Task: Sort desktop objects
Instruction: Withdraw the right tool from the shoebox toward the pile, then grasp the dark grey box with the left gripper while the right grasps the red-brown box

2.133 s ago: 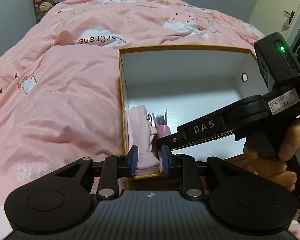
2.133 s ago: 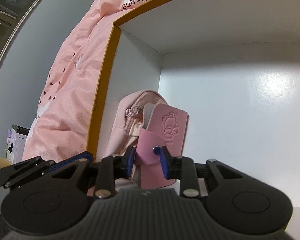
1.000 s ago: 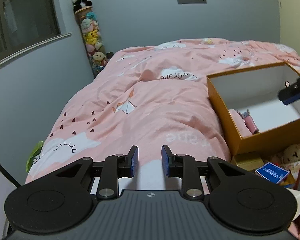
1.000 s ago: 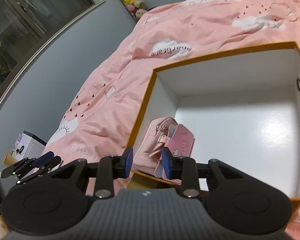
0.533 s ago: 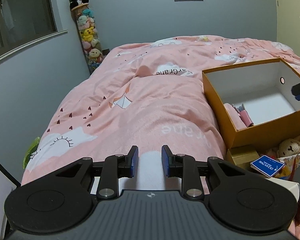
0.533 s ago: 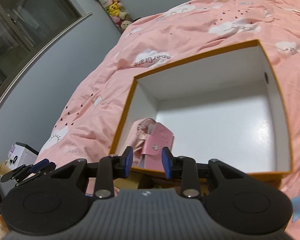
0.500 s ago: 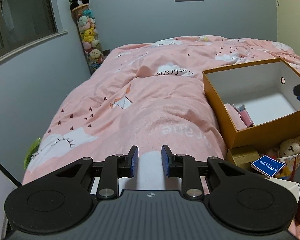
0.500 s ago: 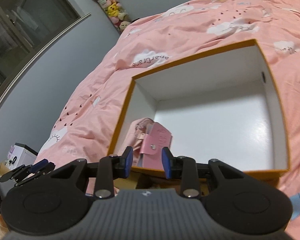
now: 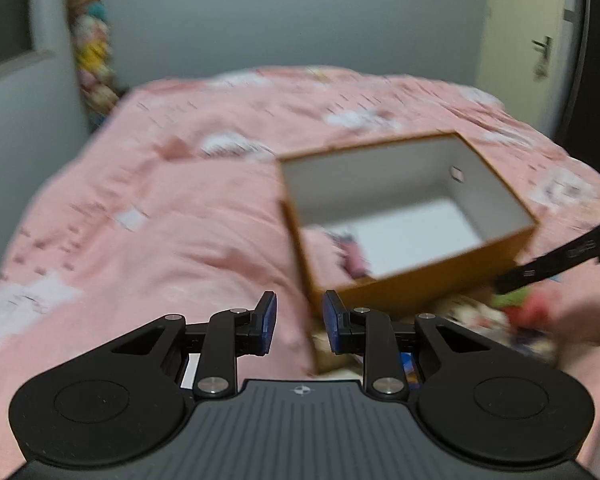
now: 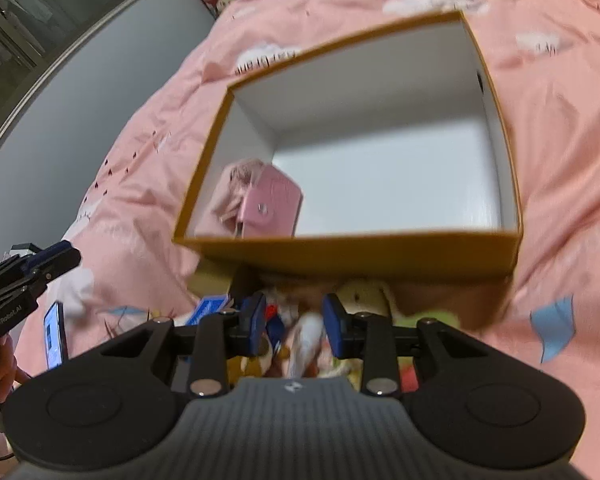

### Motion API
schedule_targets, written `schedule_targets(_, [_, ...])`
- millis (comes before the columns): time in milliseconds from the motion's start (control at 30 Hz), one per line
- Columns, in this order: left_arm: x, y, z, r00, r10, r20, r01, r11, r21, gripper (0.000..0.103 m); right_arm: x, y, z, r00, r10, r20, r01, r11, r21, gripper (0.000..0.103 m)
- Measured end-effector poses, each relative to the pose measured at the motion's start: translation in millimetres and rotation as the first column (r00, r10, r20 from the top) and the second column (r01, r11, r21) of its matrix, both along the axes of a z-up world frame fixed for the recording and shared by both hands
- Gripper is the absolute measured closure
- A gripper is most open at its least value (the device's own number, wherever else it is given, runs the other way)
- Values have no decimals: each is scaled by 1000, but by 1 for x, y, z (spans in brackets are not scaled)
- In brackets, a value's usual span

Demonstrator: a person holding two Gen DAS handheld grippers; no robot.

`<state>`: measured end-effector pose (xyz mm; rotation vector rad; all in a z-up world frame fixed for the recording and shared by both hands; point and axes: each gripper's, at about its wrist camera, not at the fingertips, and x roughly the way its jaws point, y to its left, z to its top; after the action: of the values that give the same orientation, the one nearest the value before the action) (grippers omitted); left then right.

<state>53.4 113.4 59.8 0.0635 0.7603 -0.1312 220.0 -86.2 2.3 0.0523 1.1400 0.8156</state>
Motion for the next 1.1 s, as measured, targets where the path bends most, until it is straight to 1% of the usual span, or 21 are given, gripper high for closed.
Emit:
schedule_targets(133, [10, -17, -6, 992, -78, -99, 75, 997, -36, 72, -2, 1, -10, 999, 18, -51, -19, 1000, -16, 68])
schedule_targets(233, [16, -25, -10, 980, -107, -168, 99, 993, -59, 72, -4, 1, -17, 997, 18, -72, -21, 999, -31, 68])
schedule_targets(333, [14, -31, -11, 969, -148, -197, 130, 987, -98, 71, -7, -2, -23, 995, 16, -101, -20, 999, -37, 68])
schedule_targets(400, [12, -38, -10, 961, -188, -205, 170, 980, -102, 68, -9, -4, -25, 993, 22, -117, -26, 999, -33, 68])
schedule_targets(433, [9, -43, -8, 956, -209, -208, 193, 976, -97, 65, -10, -6, -26, 992, 23, -127, -27, 999, -30, 68])
schedule_targets(500, [5, -54, -7, 944, -252, -215, 242, 968, -71, 62, -13, -10, -27, 989, 25, -144, -30, 999, -30, 68])
schedule_targets(567, [-1, -65, -7, 930, -289, -227, 286, 957, -47, 53, -18, -13, -27, 989, 34, -147, -40, 998, -41, 68])
schedule_targets(700, [-11, -80, -8, 898, -354, -261, 364, 931, -10, 53, -25, -23, -24, 989, 59, -138, -67, 996, -59, 68])
schedule_targets(800, [-19, -89, -9, 875, -388, -291, 416, 908, 41, 50, -30, -28, -19, 991, 84, -101, -92, 992, -86, 67])
schedule_targets(833, [-21, -91, -10, 867, -397, -301, 431, 901, 55, 48, -31, -31, -17, 992, 85, -94, -94, 991, -91, 65])
schedule_targets(867, [-23, -93, -11, 860, -405, -310, 444, 893, 66, 48, -30, -34, -16, 993, 83, -90, -91, 991, -96, 62])
schedule_targets(933, [-27, -97, -13, 843, -421, -334, 473, 877, 88, 47, -29, -42, -14, 994, 65, -88, -75, 991, -111, 60])
schedule_targets(1000, [-29, -100, -18, 829, -429, -358, 491, 866, 100, 46, -26, -48, -16, 995, 47, -89, -58, 990, -131, 57])
schedule_targets(1100, [-29, -106, -26, 820, -429, -378, 505, 853, 128, 45, -20, -56, -22, 995, 17, -94, -32, 987, -160, 55])
